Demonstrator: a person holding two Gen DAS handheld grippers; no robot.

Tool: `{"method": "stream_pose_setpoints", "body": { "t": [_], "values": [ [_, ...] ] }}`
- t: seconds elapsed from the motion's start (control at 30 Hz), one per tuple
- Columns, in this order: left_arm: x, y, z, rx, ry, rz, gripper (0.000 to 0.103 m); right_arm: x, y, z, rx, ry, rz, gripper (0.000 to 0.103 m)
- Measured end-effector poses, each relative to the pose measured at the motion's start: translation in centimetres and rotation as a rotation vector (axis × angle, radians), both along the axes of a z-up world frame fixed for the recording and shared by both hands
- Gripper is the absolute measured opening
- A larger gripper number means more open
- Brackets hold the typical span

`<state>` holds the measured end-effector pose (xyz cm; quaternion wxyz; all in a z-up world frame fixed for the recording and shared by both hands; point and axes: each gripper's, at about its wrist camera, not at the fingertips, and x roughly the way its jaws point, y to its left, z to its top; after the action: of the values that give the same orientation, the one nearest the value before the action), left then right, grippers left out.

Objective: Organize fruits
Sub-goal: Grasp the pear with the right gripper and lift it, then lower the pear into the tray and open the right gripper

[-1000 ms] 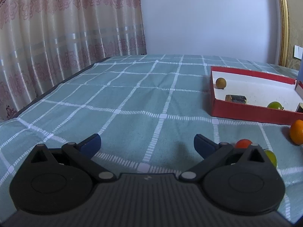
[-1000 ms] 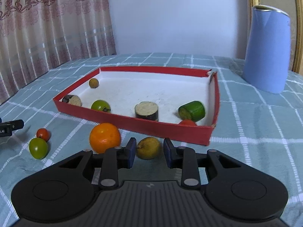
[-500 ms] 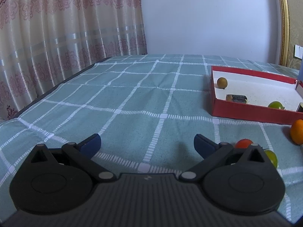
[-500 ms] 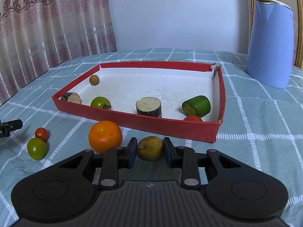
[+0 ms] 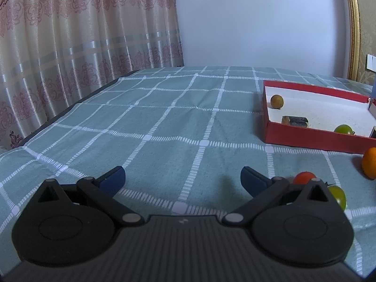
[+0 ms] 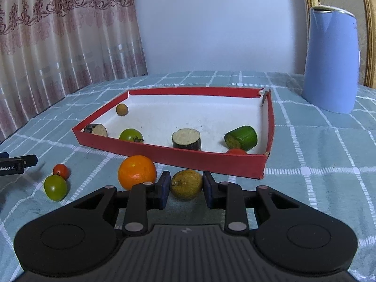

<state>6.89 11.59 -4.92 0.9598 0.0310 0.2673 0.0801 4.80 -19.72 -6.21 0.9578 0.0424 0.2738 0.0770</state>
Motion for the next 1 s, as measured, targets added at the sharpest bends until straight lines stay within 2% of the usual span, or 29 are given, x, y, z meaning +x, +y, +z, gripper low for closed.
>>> {"method": "stream_pose_setpoints", "body": {
  "t": [0.53,0.83,1.0],
  "values": [
    [0.0,0.1,-0.1,-0.007,0.002,0.000,0.103,-1.8,-0.7,1.1,-0.019,-0.065,-0.018,0.029],
    [0.1,0.0,-0.1,-0.006,0.006,0.000,0.103,0.6,-1.6,3.4,-0.026,-0.113,-0.045,0.029],
    [0.1,0.0,-0.2,-0.008,0.006,0.000,0.103,2.6,-2.0,3.6,-0.033,-0.113,-0.072,0.029]
  ]
}}
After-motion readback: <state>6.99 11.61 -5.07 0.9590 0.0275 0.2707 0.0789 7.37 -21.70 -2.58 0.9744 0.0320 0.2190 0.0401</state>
